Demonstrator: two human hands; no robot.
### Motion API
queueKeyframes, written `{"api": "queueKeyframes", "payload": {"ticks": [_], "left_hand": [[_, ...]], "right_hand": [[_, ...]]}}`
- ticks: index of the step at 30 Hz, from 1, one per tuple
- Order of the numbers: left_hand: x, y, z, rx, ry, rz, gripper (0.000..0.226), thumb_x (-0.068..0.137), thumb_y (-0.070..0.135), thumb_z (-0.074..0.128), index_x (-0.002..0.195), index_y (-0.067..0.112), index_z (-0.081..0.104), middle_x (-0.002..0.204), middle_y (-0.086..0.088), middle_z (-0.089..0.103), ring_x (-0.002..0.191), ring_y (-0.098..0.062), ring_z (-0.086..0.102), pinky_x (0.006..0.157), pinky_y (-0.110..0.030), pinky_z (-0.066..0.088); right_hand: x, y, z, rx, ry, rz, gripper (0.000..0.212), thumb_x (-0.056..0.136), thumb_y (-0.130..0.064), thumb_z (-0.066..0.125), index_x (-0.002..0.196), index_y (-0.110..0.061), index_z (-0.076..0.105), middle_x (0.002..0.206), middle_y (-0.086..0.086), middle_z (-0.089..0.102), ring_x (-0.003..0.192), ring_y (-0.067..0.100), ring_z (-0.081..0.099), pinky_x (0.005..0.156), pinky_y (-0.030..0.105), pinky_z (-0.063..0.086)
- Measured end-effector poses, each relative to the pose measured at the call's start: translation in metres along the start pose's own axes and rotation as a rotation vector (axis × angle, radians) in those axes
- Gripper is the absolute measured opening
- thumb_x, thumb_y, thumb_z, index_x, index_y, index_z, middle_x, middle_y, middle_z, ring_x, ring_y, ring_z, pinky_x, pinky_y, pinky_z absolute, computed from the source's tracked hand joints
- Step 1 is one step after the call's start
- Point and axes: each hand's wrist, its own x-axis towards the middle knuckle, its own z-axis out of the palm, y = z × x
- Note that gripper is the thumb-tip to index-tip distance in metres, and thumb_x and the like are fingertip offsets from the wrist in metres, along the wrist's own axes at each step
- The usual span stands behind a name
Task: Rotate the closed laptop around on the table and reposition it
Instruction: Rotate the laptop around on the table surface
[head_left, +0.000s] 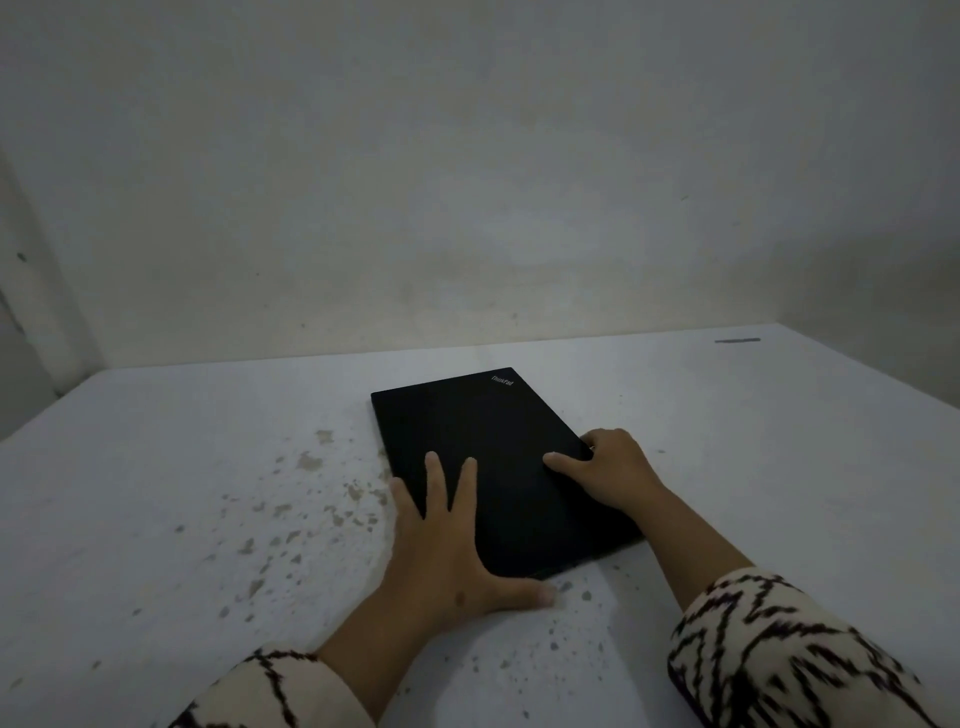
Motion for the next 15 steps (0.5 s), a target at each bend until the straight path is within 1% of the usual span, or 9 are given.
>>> {"api": "queueKeyframes", "payload": {"ticks": [2, 5, 8, 9, 11, 15], "left_hand": [[0.002, 0.001, -0.001, 0.000, 0.009, -0.034, 0.147, 0.037, 0.082, 0.065, 0.143, 0.027, -0.021, 0.153, -0.003, -0.034, 0.138, -0.036, -0.031, 0.117, -0.054, 0.003], [0.003, 0.000, -0.004, -0.009, 0.014, -0.053, 0.151, 0.036, 0.080, 0.067, 0.144, 0.021, -0.020, 0.154, -0.007, -0.030, 0.140, -0.034, -0.028, 0.118, -0.051, 0.005], [0.004, -0.007, -0.010, -0.017, -0.001, -0.040, 0.152, 0.034, 0.079, 0.069, 0.145, 0.018, -0.016, 0.155, -0.006, -0.028, 0.142, -0.030, -0.027, 0.118, -0.048, 0.007], [0.004, -0.010, -0.013, -0.010, -0.012, -0.036, 0.151, 0.035, 0.079, 0.069, 0.146, 0.019, -0.014, 0.156, -0.005, -0.026, 0.142, -0.029, -0.026, 0.118, -0.048, 0.009], [0.006, -0.018, -0.021, 0.028, -0.048, -0.019, 0.147, 0.036, 0.079, 0.068, 0.147, 0.021, -0.008, 0.157, -0.003, -0.022, 0.143, -0.027, -0.024, 0.118, -0.048, 0.010], [0.015, -0.041, -0.040, 0.100, -0.139, 0.064, 0.143, 0.038, 0.079, 0.068, 0.148, 0.024, -0.006, 0.158, 0.001, -0.020, 0.144, -0.024, -0.022, 0.119, -0.048, 0.009]], "right_hand": [[-0.002, -0.001, 0.002, -0.028, 0.016, 0.012, 0.055, 0.080, -0.052, 0.063, 0.096, 0.001, 0.061, 0.110, 0.022, 0.062, 0.097, 0.032, 0.061, 0.069, 0.031, 0.043], [-0.006, -0.003, 0.003, -0.060, 0.041, 0.026, 0.057, 0.081, -0.054, 0.061, 0.098, 0.000, 0.062, 0.112, 0.024, 0.061, 0.101, 0.034, 0.060, 0.070, 0.030, 0.038], [-0.009, -0.006, 0.006, -0.083, 0.056, 0.045, 0.050, 0.081, -0.055, 0.060, 0.089, -0.006, 0.055, 0.114, 0.024, 0.060, 0.103, 0.035, 0.059, 0.071, 0.032, 0.041], [-0.011, -0.008, 0.008, -0.091, 0.062, 0.055, 0.051, 0.082, -0.055, 0.059, 0.092, -0.004, 0.056, 0.115, 0.024, 0.059, 0.104, 0.035, 0.058, 0.074, 0.034, 0.044], [-0.017, -0.012, 0.012, -0.100, 0.083, 0.081, 0.058, 0.084, -0.054, 0.057, 0.105, 0.000, 0.058, 0.119, 0.021, 0.055, 0.108, 0.034, 0.056, 0.086, 0.038, 0.048], [-0.035, -0.020, 0.023, -0.072, 0.104, 0.114, 0.055, 0.090, -0.047, 0.053, 0.121, -0.002, 0.051, 0.130, 0.019, 0.042, 0.119, 0.033, 0.045, 0.095, 0.038, 0.044]]}}
